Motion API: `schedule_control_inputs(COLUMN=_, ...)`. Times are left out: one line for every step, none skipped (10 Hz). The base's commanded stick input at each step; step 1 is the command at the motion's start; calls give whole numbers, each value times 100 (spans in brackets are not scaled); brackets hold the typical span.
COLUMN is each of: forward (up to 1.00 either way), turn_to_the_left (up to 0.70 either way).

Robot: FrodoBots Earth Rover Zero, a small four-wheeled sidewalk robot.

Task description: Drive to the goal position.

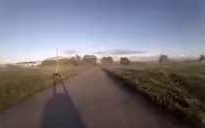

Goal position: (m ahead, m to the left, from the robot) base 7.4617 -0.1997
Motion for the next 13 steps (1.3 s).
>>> schedule_control_inputs(forward=70, turn_to_the_left=0)
schedule_control_inputs(forward=70, turn_to_the_left=0)
schedule_control_inputs(forward=70, turn_to_the_left=0)
schedule_control_inputs(forward=70, turn_to_the_left=0)
schedule_control_inputs(forward=70, turn_to_the_left=0)
schedule_control_inputs(forward=70, turn_to_the_left=0)
schedule_control_inputs(forward=70, turn_to_the_left=0)
schedule_control_inputs(forward=70, turn_to_the_left=0)
schedule_control_inputs(forward=70, turn_to_the_left=0)
schedule_control_inputs(forward=70, turn_to_the_left=0)
schedule_control_inputs(forward=70, turn_to_the_left=0)
schedule_control_inputs(forward=70, turn_to_the_left=0)
schedule_control_inputs(forward=70, turn_to_the_left=0)
